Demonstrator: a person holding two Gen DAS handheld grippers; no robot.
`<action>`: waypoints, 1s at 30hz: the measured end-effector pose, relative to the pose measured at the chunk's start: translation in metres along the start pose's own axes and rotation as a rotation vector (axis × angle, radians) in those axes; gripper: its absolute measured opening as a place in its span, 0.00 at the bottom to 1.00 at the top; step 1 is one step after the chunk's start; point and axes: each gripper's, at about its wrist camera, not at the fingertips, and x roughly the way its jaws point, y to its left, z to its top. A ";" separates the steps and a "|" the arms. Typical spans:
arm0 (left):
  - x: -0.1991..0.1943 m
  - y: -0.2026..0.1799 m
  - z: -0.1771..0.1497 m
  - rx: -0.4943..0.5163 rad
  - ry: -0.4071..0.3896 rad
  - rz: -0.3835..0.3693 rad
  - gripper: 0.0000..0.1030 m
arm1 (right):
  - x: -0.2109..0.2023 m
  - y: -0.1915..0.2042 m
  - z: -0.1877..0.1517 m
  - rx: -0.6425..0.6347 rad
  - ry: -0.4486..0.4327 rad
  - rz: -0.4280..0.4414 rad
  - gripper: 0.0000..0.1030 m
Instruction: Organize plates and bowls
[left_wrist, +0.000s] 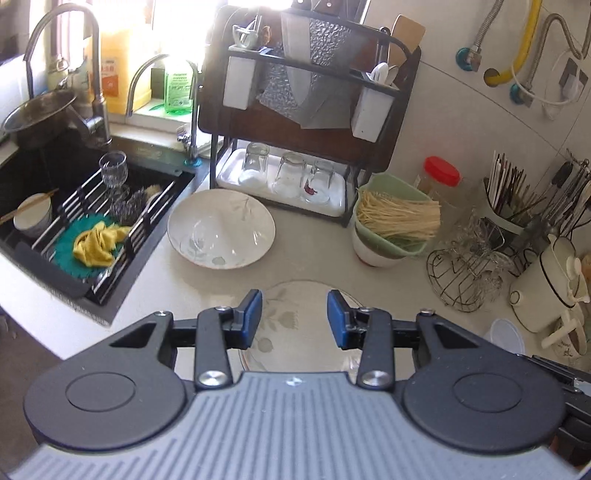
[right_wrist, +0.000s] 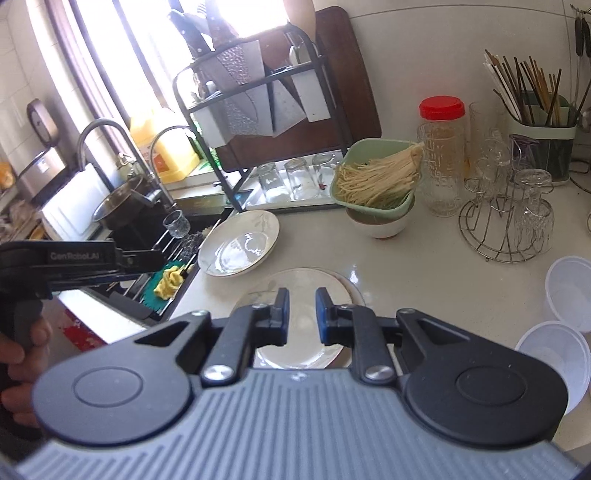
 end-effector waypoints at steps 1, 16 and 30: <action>-0.003 -0.003 -0.006 -0.002 0.001 0.015 0.43 | -0.001 0.000 -0.001 -0.011 0.000 0.008 0.18; -0.031 -0.023 -0.045 -0.069 0.008 0.093 0.43 | -0.020 -0.002 -0.006 -0.150 0.071 0.121 0.18; -0.031 -0.030 -0.039 -0.029 0.001 0.078 0.43 | -0.018 -0.001 -0.004 -0.143 0.072 0.135 0.18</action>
